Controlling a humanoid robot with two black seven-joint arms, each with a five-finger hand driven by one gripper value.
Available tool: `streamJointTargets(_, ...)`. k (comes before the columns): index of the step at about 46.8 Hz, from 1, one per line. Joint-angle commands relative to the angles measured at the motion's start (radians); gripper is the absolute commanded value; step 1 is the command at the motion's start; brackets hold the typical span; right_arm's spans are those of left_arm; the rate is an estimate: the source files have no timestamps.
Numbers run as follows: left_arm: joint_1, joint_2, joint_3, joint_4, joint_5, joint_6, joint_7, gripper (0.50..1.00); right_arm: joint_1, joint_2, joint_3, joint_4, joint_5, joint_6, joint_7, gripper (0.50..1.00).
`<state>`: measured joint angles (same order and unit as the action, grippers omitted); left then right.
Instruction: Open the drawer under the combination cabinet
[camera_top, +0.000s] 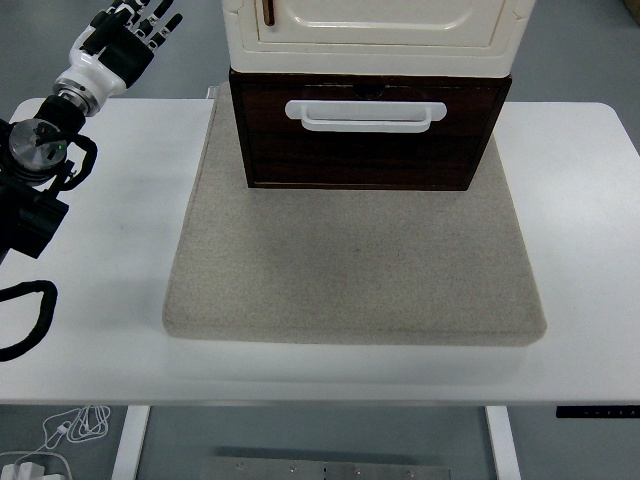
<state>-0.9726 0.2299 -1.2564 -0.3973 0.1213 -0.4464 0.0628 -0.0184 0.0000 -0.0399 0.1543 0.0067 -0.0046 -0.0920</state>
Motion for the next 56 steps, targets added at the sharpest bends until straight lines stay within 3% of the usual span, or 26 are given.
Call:
streamJointTargets(1,0.0,0.0,0.0,0.0,0.001,0.0,0.0,1.0,0.0,0.0,0.0,0.001,-0.001,0.0,0.0,0.928)
streamJointTargets(34,-0.001,0.005,-0.001,0.021,0.0,-0.002,0.002,1.0,0.0,0.0,0.0,0.001,0.001,0.0,0.0,0.928)
streamJointTargets(56,0.009,0.029,0.055,-0.012,0.003,-0.048,0.0,1.0,0.0,0.0,0.0,-0.001,0.001,0.0,0.0,0.928)
